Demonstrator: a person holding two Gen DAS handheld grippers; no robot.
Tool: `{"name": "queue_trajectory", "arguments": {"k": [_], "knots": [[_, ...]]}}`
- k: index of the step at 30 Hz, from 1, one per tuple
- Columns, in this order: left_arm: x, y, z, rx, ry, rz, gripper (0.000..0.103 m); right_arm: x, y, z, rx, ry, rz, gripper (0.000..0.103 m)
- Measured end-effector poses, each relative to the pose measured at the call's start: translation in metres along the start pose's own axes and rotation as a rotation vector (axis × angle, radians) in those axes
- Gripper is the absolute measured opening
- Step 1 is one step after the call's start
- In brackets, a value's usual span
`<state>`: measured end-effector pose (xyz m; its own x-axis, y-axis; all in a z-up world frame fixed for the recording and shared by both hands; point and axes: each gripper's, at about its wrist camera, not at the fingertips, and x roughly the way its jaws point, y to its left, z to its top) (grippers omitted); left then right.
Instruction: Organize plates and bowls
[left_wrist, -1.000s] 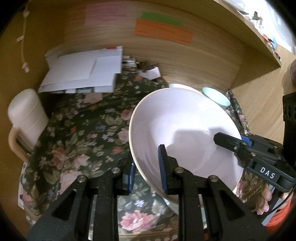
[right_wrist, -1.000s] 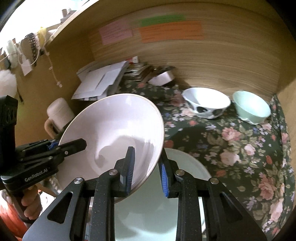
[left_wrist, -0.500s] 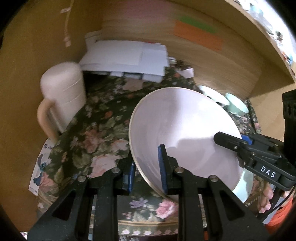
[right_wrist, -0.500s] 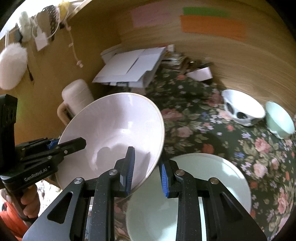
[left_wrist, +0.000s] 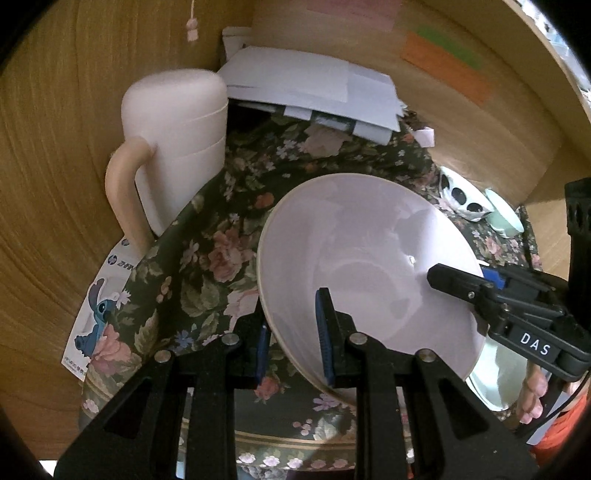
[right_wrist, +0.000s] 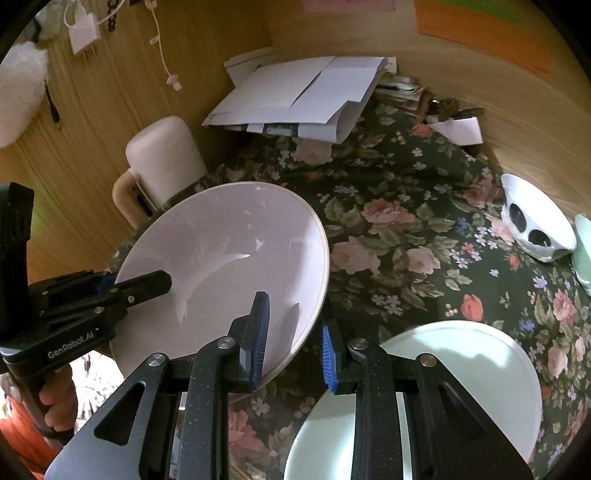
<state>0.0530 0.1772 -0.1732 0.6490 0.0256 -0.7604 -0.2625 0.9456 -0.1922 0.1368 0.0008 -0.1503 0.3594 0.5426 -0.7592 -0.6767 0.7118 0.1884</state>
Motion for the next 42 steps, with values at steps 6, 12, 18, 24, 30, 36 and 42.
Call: {"name": "queue_trajectory", "arguments": {"k": [6, 12, 18, 24, 30, 36, 42], "knots": [[0.014, 0.005, 0.000, 0.000, 0.019, 0.004, 0.022, 0.018, -0.005, 0.003, 0.007, 0.049, 0.006, 0.023], [0.019, 0.002, -0.001, 0.022, 0.020, 0.003, 0.022, 0.028, -0.009, 0.001, 0.010, 0.078, -0.001, 0.023], [0.018, 0.000, -0.002, 0.034, 0.019, 0.005, 0.024, 0.025, -0.009, 0.000, 0.008, 0.077, -0.003, 0.026], [0.007, -0.001, -0.003, 0.041, -0.019, 0.040, 0.046, 0.006, -0.017, 0.000, 0.025, 0.031, -0.022, 0.038], [-0.010, -0.007, 0.002, 0.060, -0.057, 0.059, 0.055, -0.026, -0.032, -0.002, 0.040, -0.038, -0.048, 0.047], [-0.030, -0.037, 0.012, 0.111, -0.122, 0.036, 0.064, -0.064, -0.058, -0.004, 0.082, -0.116, -0.100, 0.054], [-0.027, -0.083, 0.025, 0.200, -0.143, -0.008, 0.070, -0.091, -0.093, -0.002, 0.129, -0.156, -0.155, 0.054]]}}
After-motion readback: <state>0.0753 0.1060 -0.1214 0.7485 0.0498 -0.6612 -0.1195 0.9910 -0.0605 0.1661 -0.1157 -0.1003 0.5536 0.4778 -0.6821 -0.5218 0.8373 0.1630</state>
